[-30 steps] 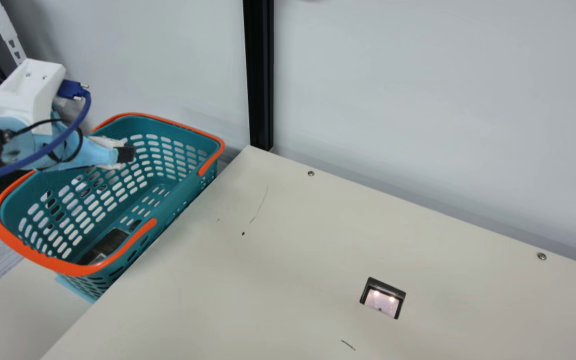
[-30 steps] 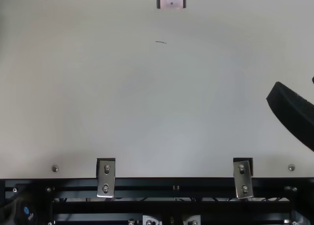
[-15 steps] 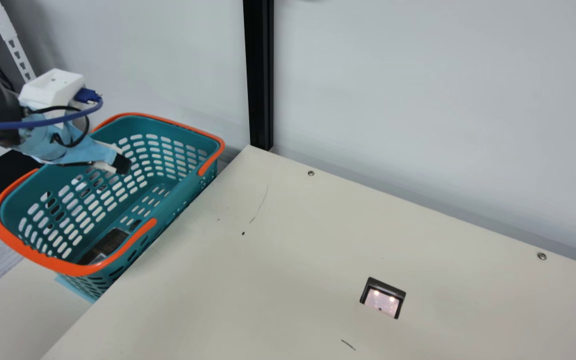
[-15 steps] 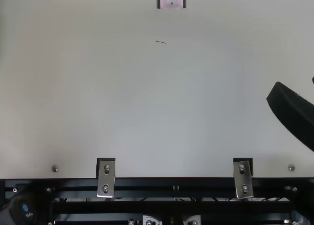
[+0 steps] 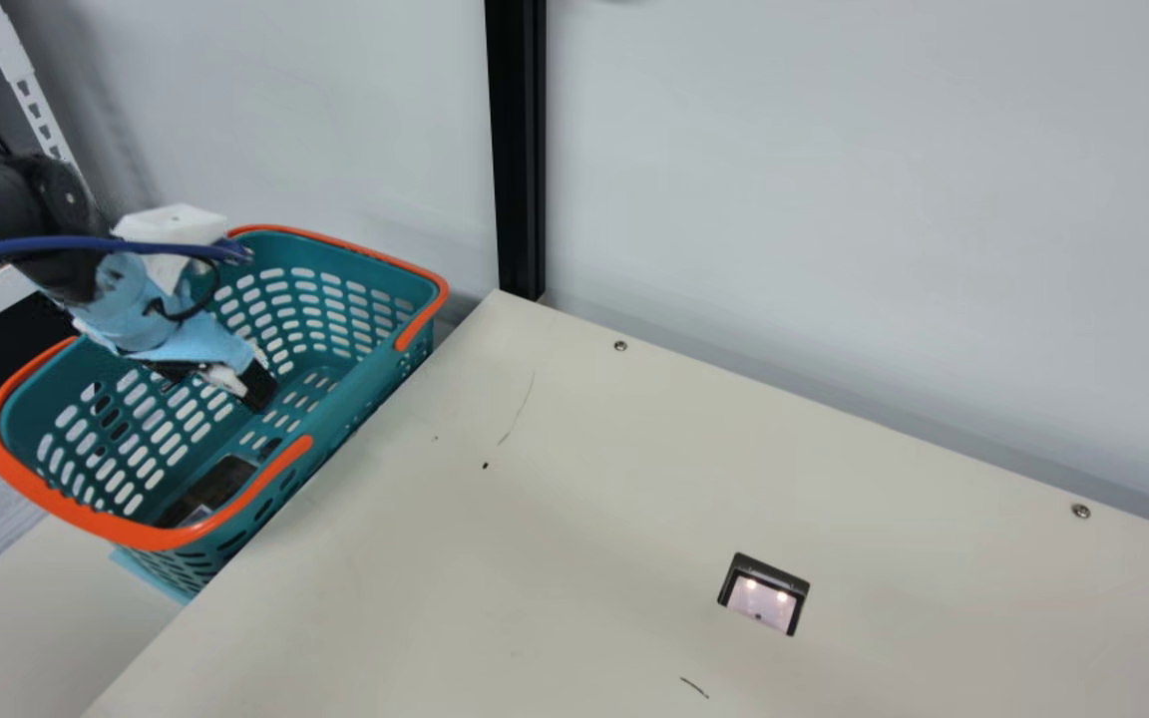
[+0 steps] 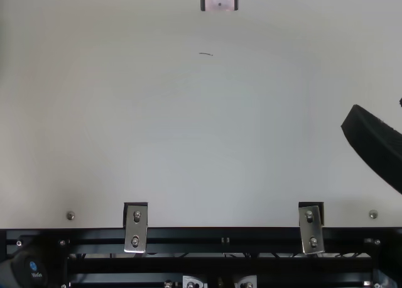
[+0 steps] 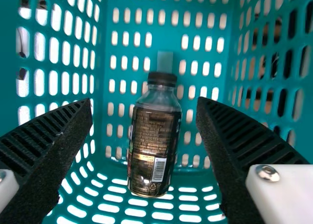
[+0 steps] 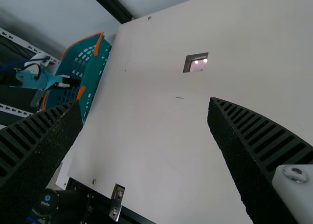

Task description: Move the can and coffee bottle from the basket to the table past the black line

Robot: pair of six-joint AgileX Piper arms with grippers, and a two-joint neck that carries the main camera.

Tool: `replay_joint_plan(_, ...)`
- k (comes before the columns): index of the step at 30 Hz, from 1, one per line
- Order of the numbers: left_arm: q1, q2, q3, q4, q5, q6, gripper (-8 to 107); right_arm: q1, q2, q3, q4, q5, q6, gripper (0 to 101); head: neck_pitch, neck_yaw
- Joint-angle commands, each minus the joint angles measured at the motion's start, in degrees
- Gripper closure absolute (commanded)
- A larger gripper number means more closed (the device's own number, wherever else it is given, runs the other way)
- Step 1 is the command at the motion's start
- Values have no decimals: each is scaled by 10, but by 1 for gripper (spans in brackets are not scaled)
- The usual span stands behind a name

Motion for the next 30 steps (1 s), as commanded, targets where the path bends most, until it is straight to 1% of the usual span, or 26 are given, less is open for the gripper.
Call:
replay_joint_plan(1,-3,11,1,11,-1,2,9,0,0,0,0,0,0,0,-12,9)
replay_joint_plan(9,-11,42,14,45,-16,12,9,0,0,0,0,0,0,0,-12,9)
replay_joint_plan(14,-14,56,27,55,-26,21,9,0,0,0,0,0,0,0,-12,9)
replay_joint_plan(22,-10,80,39,61,-41,29,9,0,0,0,0,0,0,0,-12,9)
replay_joint_plan(30,-2,106,34,57,-49,37,9,0,0,0,0,0,0,0,-12,9)
